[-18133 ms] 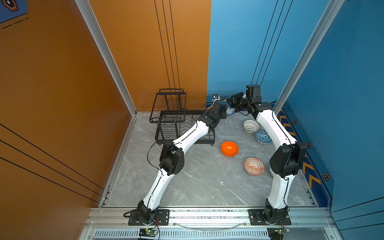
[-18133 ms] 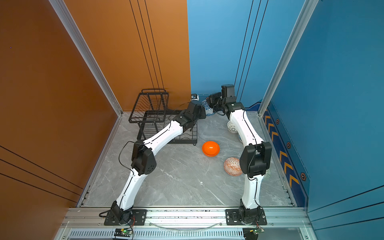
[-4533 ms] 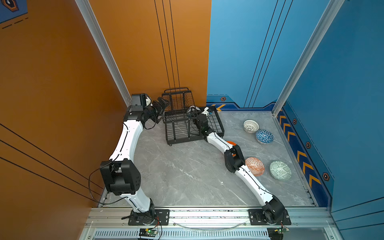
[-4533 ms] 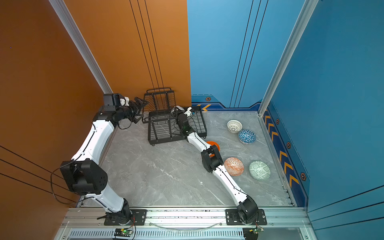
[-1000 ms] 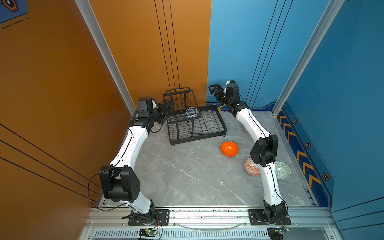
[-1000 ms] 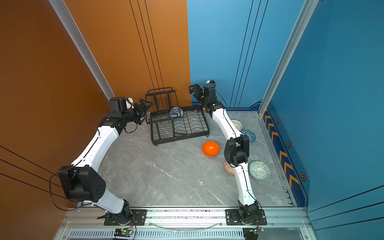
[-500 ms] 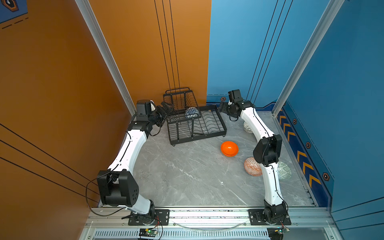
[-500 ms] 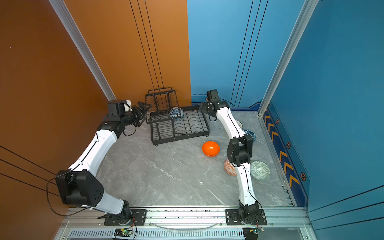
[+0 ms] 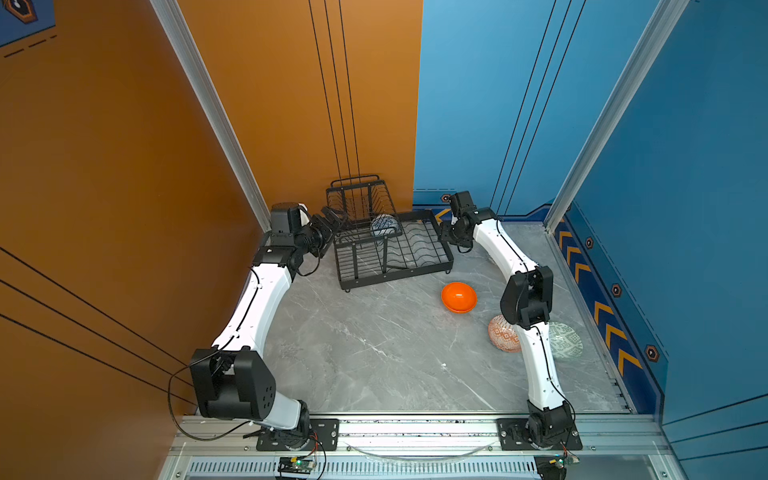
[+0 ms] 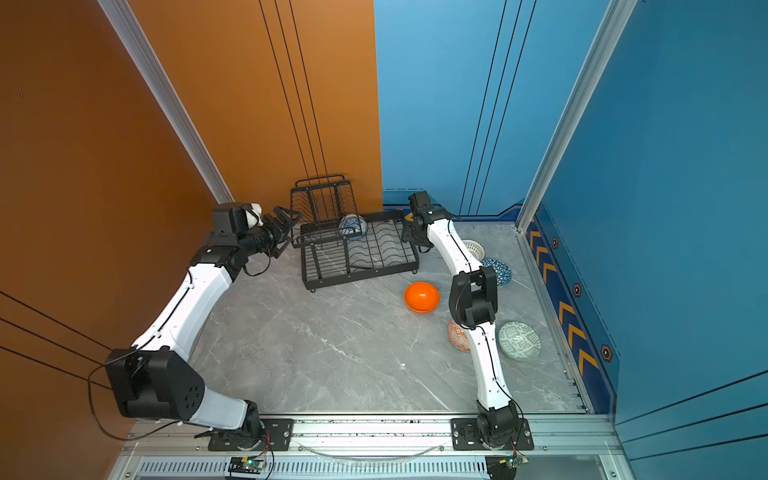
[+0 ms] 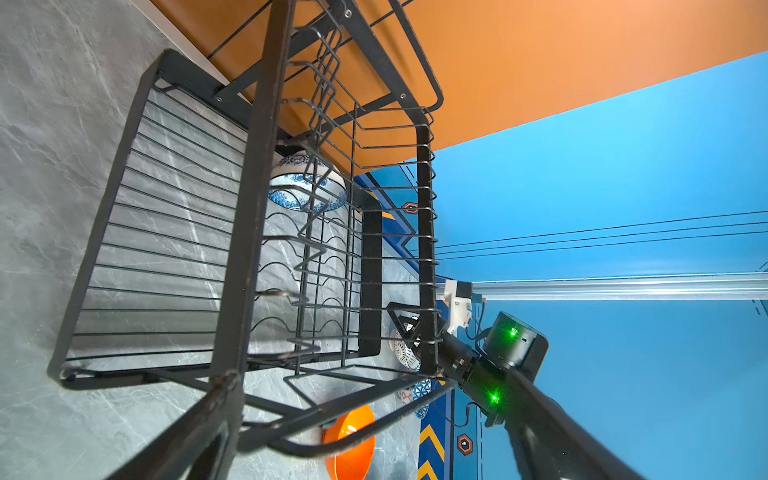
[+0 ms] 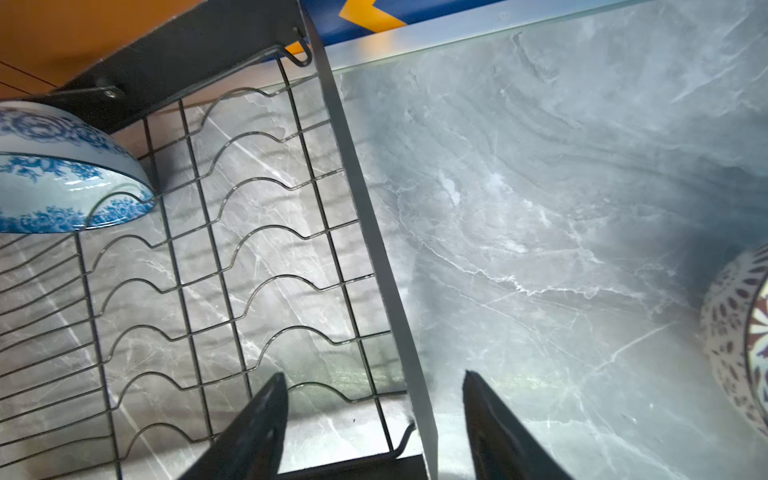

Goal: Load the bowls into the dish rack

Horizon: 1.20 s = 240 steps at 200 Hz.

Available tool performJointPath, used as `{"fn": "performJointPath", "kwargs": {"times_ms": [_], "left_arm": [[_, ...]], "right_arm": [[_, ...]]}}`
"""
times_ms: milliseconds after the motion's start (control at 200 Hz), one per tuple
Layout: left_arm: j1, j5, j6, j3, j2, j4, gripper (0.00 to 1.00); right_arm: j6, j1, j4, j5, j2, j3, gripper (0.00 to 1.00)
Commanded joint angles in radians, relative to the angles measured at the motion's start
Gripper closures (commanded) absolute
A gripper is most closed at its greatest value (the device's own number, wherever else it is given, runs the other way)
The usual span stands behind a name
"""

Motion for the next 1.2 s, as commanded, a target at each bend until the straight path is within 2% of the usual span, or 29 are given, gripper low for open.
{"fn": "performJointPath", "kwargs": {"times_ms": [0, 480, 726, 906, 1196], "left_arm": [[0.010, 0.017, 0.012, -0.027, -0.022, -0.069, 0.02], [0.009, 0.018, 0.007, -0.080, -0.049, -0.085, 0.02], [0.007, 0.023, 0.009, -0.079, -0.040, -0.085, 0.02], [0.004, 0.023, 0.011, -0.072, -0.029, -0.084, 0.02], [0.003, 0.023, 0.010, -0.095, -0.051, -0.085, 0.02]], "right_arm": [[-0.024, -0.004, -0.033, 0.035, 0.042, 0.012, 0.37], [-0.034, 0.027, -0.034, 0.065, 0.129, 0.089, 0.60], [-0.052, 0.038, -0.033, 0.095, 0.125, 0.094, 0.87], [-0.077, 0.050, -0.033, 0.104, 0.112, 0.094, 1.00], [-0.146, 0.083, -0.014, 0.115, 0.058, 0.053, 1.00]]}}
